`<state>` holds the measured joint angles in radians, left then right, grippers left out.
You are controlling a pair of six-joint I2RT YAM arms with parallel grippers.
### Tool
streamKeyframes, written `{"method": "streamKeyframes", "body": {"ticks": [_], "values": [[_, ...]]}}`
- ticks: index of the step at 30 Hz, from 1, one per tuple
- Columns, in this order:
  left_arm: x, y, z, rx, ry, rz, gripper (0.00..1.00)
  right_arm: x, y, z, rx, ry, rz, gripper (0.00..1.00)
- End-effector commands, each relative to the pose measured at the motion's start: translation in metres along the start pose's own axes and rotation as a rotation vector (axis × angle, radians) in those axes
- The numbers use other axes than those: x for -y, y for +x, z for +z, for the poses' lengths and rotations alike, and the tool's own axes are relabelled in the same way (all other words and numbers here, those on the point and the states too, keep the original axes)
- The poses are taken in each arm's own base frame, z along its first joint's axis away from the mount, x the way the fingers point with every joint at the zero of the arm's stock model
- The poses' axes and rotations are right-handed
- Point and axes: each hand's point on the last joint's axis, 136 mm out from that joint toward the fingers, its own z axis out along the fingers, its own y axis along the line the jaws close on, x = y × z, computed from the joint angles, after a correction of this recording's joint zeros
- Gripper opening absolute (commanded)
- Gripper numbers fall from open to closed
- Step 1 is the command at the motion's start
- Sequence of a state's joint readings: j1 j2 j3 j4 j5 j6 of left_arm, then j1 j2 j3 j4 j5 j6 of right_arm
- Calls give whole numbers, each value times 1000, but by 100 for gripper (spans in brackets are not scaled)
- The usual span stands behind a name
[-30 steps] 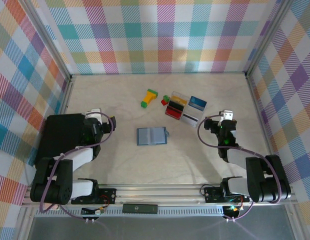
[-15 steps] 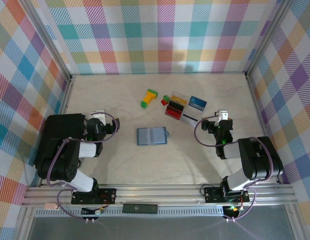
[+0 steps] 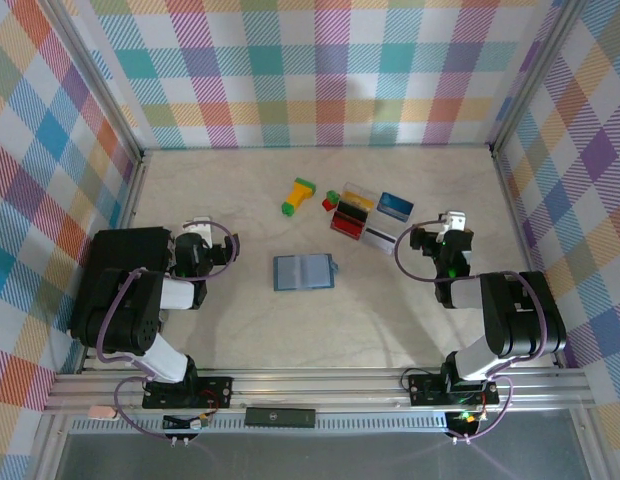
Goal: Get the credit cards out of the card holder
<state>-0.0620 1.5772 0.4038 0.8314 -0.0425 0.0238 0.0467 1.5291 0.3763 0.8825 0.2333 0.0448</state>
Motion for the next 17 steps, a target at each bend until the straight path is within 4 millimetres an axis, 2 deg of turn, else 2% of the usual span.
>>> {"method": "streamKeyframes", "body": {"ticks": [1, 17], "values": [[-2, -10, 2, 26, -9, 7, 100, -1, -1, 2, -7, -8, 20, 99], [-2, -9, 3, 22, -11, 9, 100, -1, 0, 2, -7, -8, 21, 99]]}}
